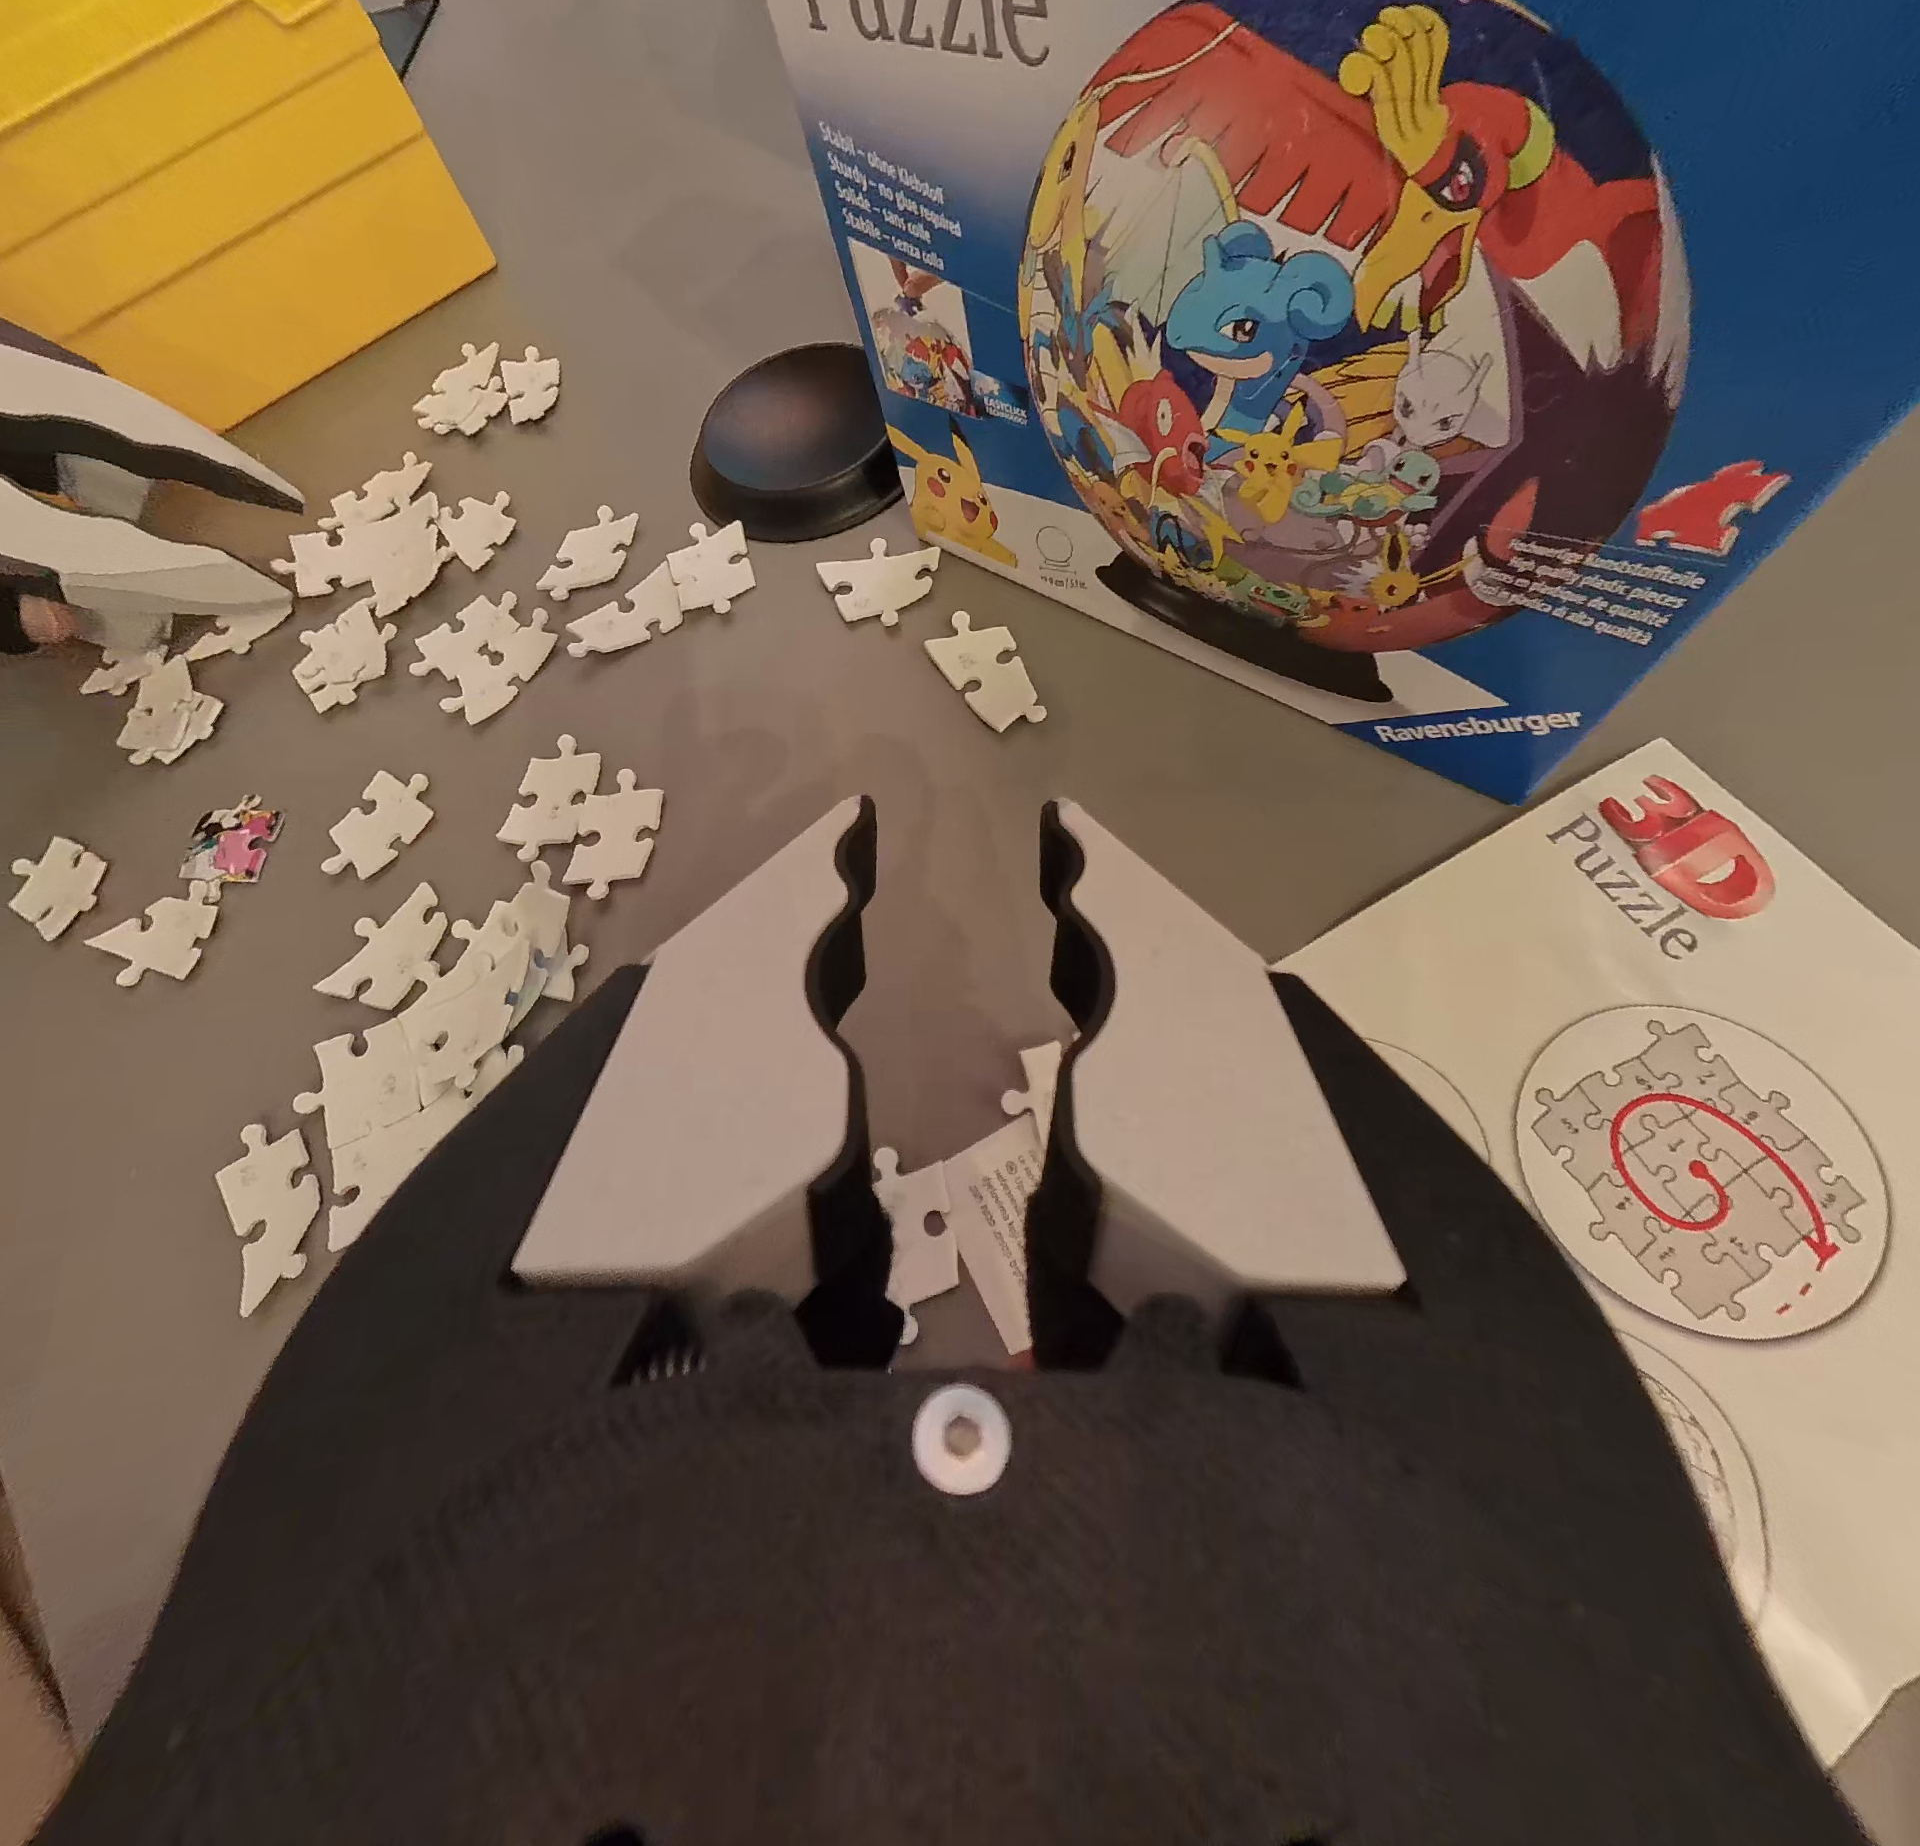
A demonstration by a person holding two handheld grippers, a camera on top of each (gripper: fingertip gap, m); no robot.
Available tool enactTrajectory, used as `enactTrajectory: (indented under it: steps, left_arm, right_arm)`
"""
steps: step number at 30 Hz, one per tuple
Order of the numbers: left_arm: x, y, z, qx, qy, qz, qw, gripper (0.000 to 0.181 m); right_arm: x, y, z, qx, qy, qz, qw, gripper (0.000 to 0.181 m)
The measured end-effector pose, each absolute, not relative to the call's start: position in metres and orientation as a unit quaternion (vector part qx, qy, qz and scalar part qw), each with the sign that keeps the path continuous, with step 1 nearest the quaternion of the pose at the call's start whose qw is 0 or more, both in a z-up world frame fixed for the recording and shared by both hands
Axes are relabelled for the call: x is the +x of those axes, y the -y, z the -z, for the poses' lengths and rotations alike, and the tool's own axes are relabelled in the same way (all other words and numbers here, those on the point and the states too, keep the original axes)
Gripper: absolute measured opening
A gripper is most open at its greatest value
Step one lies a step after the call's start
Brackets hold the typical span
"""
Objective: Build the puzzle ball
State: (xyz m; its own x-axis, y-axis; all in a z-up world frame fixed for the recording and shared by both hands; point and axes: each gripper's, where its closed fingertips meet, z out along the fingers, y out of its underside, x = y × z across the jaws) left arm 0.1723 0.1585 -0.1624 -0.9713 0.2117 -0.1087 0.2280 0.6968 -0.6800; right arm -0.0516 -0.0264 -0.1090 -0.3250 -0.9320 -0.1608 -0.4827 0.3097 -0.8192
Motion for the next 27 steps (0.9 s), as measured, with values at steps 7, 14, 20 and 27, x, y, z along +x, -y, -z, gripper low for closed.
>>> enactTrajectory:
  steps: [7, 14, 20, 27]
  left_arm:
    - [0.172, -0.161, 0.172, 0.131, -0.928, 0.347, 0.021, 0.036]
    - [0.170, -0.159, 0.172, 0.135, -0.926, 0.351, 0.019, 0.029]
    - [0.175, -0.158, 0.165, 0.132, -0.922, 0.363, 0.031, 0.029]
    - [0.172, -0.155, 0.149, 0.127, -0.911, 0.391, 0.034, 0.029]
  right_arm:
    - [-0.051, 0.024, 0.111, -0.481, -0.738, 0.334, 0.335, 0.030]
    - [-0.049, 0.023, 0.114, -0.484, -0.739, 0.329, 0.335, 0.030]
    - [-0.048, 0.021, 0.115, -0.490, -0.737, 0.327, 0.331, 0.030]
    - [-0.042, 0.012, 0.110, -0.508, -0.718, 0.333, 0.339, 0.033]
